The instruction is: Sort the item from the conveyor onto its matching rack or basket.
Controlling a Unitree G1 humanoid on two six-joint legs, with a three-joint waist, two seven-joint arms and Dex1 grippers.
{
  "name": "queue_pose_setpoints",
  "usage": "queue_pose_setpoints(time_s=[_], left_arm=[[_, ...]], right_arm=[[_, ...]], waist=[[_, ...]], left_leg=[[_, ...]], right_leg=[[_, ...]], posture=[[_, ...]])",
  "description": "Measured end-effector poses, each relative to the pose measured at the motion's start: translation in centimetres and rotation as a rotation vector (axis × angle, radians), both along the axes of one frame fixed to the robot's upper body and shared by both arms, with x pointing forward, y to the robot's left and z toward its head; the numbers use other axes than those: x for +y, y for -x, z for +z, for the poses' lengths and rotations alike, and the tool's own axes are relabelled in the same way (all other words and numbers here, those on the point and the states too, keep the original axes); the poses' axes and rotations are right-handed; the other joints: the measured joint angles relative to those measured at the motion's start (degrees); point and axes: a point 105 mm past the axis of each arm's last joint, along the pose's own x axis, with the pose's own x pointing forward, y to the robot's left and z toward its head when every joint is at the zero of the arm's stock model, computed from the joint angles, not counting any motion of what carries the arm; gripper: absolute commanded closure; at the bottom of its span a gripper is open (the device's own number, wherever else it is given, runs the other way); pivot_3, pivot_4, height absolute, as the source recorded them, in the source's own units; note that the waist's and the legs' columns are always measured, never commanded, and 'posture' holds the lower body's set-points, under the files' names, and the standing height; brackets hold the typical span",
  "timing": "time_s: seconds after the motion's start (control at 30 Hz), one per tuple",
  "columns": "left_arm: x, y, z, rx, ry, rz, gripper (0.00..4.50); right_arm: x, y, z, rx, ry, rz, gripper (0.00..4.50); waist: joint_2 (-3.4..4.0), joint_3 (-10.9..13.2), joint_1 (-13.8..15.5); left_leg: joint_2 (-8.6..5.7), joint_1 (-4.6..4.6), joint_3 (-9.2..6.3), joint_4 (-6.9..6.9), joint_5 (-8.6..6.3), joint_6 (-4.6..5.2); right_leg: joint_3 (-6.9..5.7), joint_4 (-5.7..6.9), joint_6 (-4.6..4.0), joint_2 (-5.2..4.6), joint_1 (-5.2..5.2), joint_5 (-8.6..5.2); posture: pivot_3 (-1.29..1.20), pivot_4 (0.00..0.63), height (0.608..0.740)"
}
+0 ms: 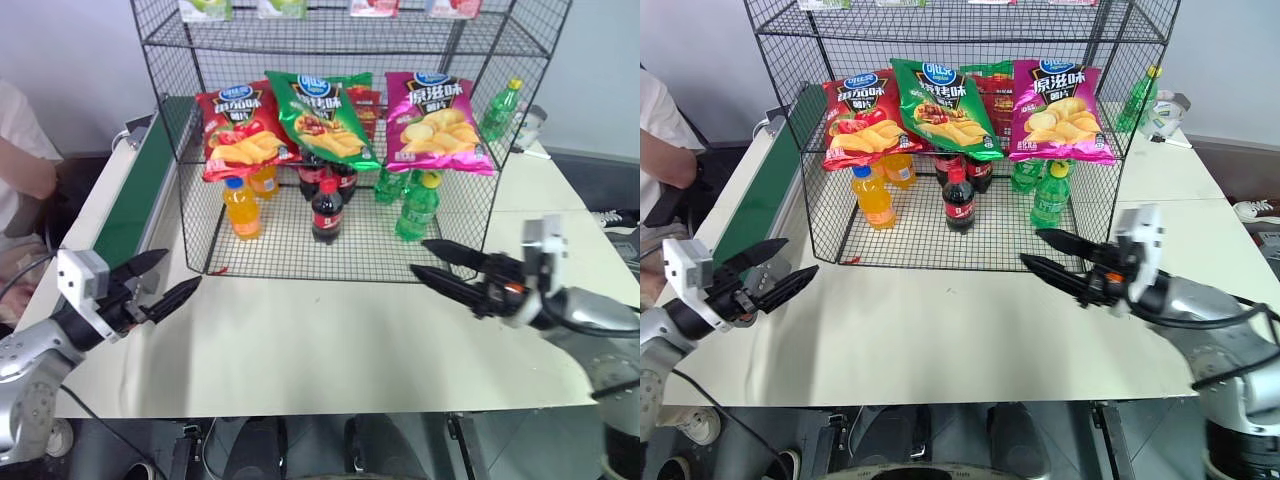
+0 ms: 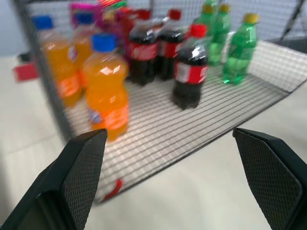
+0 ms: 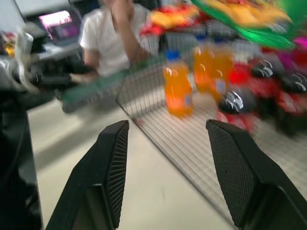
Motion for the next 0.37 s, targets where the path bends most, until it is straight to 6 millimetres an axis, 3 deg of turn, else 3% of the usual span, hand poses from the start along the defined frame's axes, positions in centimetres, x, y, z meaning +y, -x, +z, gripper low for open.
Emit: queue_pose_setpoints(time_s=[0.07, 0.13, 0.37], left_arm=[[0.2, 0.4, -1.1, 0.024, 0.013, 0.022, 0.00], [0.3, 0.4, -1.7, 0.043, 0.037, 0.034, 0.00], [2.1, -0.1, -2.4, 0.071, -0.037, 0.078, 0.00]], right_arm=[[-2.4, -0.2, -1.6, 0.048, 0.008, -0.040, 1.85], [-3.3, -0.2, -2.3, 0.049, 0.027, -0.047, 1.85], [-3.3, 0.3, -3.4, 0.018, 0.118, 0.013, 1.85]], waist=[[0.02, 0.01, 0.03], [0.02, 0.01, 0.15], [0.02, 0.01, 0.37]], left_leg=[[0.00, -0.03, 0.01, -0.01, -0.01, 0.02], [0.00, -0.08, 0.00, 0.00, -0.01, 0.02], [0.00, -0.13, -0.01, -0.02, -0.05, 0.07]], right_leg=[[0.00, -0.22, -0.08, -0.01, 0.06, 0.05], [0.00, -0.26, -0.09, -0.01, 0.03, 0.06], [-0.03, -0.38, -0.07, -0.03, 0.03, 0.07]], posture=[[0.00, 0.150, 0.739], [0.00, 0.150, 0.739], [0.00, 0.150, 0.739]])
